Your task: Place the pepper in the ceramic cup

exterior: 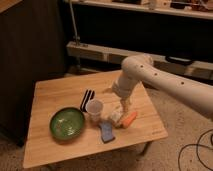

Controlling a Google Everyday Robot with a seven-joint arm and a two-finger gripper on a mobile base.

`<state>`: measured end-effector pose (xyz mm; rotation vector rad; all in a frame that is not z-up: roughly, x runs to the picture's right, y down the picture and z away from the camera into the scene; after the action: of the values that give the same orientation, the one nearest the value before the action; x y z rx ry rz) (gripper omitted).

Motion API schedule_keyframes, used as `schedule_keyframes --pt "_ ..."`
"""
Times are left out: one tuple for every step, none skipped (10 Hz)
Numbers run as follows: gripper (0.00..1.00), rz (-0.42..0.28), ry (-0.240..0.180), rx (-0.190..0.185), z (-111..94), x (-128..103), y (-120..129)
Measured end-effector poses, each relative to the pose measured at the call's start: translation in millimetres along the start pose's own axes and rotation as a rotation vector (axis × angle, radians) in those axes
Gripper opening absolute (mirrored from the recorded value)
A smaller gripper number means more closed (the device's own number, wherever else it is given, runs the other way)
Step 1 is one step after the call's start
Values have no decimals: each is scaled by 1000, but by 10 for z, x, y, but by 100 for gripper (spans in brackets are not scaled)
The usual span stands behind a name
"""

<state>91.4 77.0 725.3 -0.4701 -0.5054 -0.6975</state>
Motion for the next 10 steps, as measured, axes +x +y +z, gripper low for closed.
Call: schedule_keyframes --pt "80 38 13 -26 40 75 336" --pt "80 61 13 -44 125 107 529" --pt "80 81 8 -63 240 131 704" --pt "80 107 -8 -90 441 140 885" --pt "80 125 -22 -107 621 137 962" --pt "80 144 -38 -123 825 121 991" --pt "80 166 -59 -142 1046 101 985" --pt "80 183 -74 -153 1179 93 958" --pt "80 203 -84 -163 1266 102 956" --pt "80 248 -86 -171 1294 139 975"
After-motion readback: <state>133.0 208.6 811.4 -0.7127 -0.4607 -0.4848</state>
